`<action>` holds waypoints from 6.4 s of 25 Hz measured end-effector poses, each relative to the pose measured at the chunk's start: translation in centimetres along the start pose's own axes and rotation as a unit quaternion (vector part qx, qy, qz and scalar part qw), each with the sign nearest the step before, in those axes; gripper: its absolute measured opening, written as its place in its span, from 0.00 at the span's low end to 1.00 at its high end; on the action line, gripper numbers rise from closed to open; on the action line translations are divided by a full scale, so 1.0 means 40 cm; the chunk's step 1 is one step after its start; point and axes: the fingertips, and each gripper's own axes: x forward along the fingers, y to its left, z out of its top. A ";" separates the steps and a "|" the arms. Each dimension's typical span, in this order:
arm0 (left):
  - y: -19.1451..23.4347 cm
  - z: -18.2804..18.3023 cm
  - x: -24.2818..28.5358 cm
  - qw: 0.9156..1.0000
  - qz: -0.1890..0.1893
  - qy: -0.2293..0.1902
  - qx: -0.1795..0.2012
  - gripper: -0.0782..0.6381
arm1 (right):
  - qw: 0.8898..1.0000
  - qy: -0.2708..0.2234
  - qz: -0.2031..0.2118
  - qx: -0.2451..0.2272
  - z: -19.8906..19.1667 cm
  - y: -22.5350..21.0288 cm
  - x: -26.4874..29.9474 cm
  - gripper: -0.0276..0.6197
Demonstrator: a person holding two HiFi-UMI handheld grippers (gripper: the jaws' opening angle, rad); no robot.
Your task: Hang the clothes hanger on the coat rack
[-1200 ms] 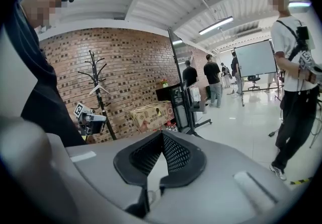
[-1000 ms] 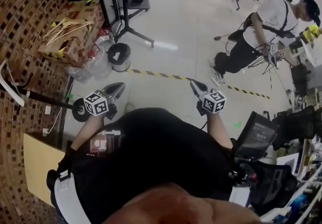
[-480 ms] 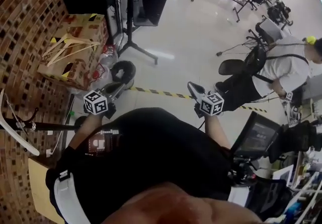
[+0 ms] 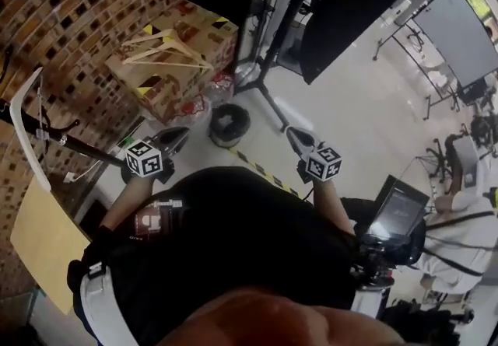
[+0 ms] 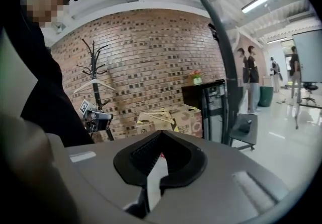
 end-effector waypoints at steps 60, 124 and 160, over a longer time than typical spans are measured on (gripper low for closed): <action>0.617 0.208 -0.072 0.970 0.237 0.006 0.049 0.11 | 0.944 0.116 0.296 -0.086 0.093 0.179 0.873 0.06; 1.375 0.325 0.332 0.890 0.178 0.349 0.233 0.23 | 0.987 0.048 0.153 -0.019 0.216 -0.103 1.004 0.06; 0.338 0.937 -0.375 0.769 0.468 0.135 0.415 0.23 | 0.902 -0.035 0.402 -0.155 0.468 0.463 1.025 0.06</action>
